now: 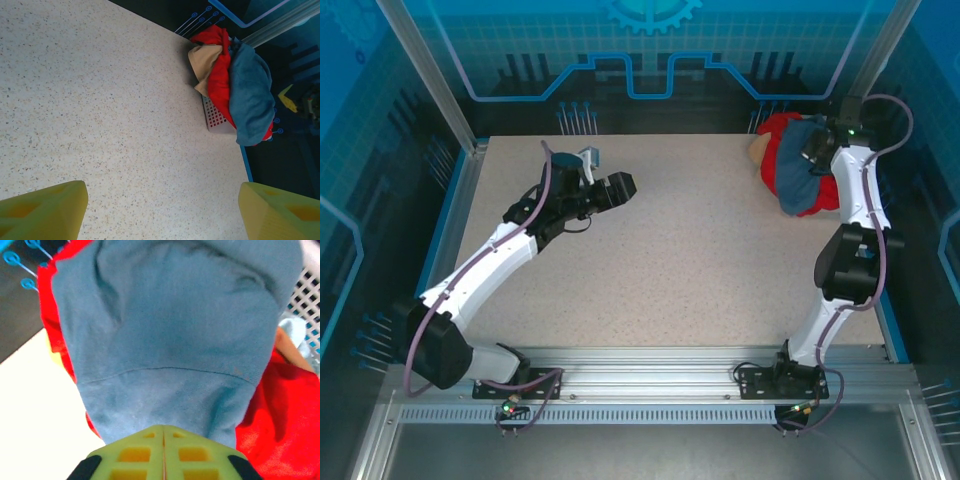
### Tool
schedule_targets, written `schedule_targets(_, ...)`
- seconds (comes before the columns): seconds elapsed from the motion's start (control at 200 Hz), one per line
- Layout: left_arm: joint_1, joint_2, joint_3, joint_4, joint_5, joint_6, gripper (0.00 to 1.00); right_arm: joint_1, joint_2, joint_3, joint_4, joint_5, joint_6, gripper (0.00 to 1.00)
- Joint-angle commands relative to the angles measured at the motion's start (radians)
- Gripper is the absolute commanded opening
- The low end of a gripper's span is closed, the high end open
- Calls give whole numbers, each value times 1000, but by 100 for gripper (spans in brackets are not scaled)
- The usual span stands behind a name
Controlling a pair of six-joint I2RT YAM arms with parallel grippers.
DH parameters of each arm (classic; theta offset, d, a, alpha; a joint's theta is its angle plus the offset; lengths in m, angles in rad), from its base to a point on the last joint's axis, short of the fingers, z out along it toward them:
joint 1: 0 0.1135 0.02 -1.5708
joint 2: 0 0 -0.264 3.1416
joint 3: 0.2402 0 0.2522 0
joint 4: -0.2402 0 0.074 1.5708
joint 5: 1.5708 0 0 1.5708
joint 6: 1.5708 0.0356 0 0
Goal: Fold and stack the t-shirts
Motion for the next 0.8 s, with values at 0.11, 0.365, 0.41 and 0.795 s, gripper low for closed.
schedule_targets(0.11, -2, 22, 46, -3, 46, -14, 80, -57, 13, 5, -5, -20, 3, 52)
schedule_targets(0.365, -2, -3, 39, -15, 53, -18, 80, -74, 147, 113, -19, -119, -15, 43)
schedule_targets(0.41, -1, -12, 32, -17, 53, -19, 80, -74, 156, 121, -15, -129, -7, 39)
schedule_targets(0.795, -1, -50, 0, -22, 40, -17, 79, -45, 64, 73, 18, -64, 32, 0)
